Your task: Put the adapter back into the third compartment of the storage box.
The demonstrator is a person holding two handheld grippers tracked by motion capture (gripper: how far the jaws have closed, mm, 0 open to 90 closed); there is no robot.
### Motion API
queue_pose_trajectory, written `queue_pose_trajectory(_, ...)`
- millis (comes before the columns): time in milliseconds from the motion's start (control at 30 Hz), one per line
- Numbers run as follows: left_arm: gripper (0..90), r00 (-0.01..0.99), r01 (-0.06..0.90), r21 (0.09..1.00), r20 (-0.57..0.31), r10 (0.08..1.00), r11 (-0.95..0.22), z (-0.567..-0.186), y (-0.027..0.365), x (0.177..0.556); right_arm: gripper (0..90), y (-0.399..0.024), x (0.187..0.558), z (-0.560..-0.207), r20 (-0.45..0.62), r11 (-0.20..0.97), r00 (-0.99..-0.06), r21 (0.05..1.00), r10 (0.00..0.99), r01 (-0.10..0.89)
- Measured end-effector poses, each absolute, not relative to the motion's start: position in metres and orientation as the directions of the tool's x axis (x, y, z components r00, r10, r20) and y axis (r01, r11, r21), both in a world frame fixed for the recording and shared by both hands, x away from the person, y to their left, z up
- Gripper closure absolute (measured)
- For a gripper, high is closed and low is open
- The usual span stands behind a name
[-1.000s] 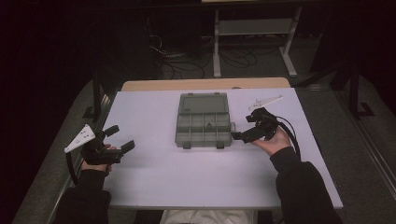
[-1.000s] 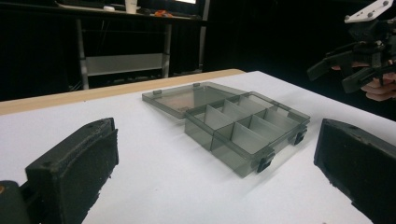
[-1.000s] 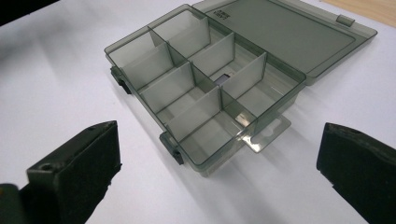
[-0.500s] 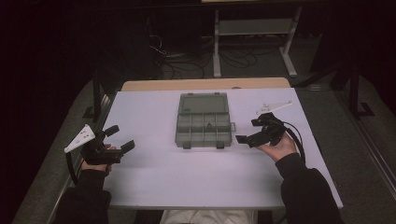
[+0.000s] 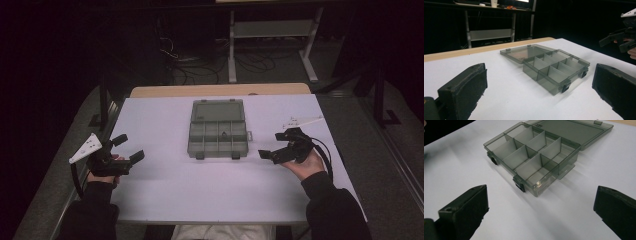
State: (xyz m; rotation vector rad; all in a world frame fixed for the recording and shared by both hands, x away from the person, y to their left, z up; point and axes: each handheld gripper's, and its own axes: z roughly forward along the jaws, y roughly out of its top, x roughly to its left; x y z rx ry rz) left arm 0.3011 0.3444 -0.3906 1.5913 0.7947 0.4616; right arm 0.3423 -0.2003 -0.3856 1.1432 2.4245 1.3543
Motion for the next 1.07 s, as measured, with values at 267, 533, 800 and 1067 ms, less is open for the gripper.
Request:
queue_pose_trajectory(267, 0.0, 0.685, 0.23, 0.973, -0.141, 0.715, -0.029, -0.391, 0.345, 0.301, 0.0, -0.208, 0.332, -0.394, 0.238, 0.287, -0.694, 0.785, 0.68, 0.55)
queue_pose_trajectory(533, 0.0, 0.685, 0.23, 0.973, -0.141, 0.714, -0.028, -0.391, 0.345, 0.301, 0.0, -0.213, 0.321, -0.396, 0.231, 0.264, -0.688, 0.803, 0.688, 0.534)
queue_pose_trajectory(800, 0.0, 0.688, 0.23, 0.973, -0.139, 0.712, -0.033, -0.391, 0.344, 0.301, 0.0, -0.221, 0.31, -0.401, 0.223, 0.246, -0.673, 0.814, 0.705, 0.527)
queue_pose_trajectory(1067, 0.0, 0.689, 0.229, 0.973, -0.138, 0.712, -0.032, -0.39, 0.344, 0.302, 0.0, -0.226, 0.304, -0.406, 0.224, 0.224, -0.664, 0.825, 0.713, 0.519)
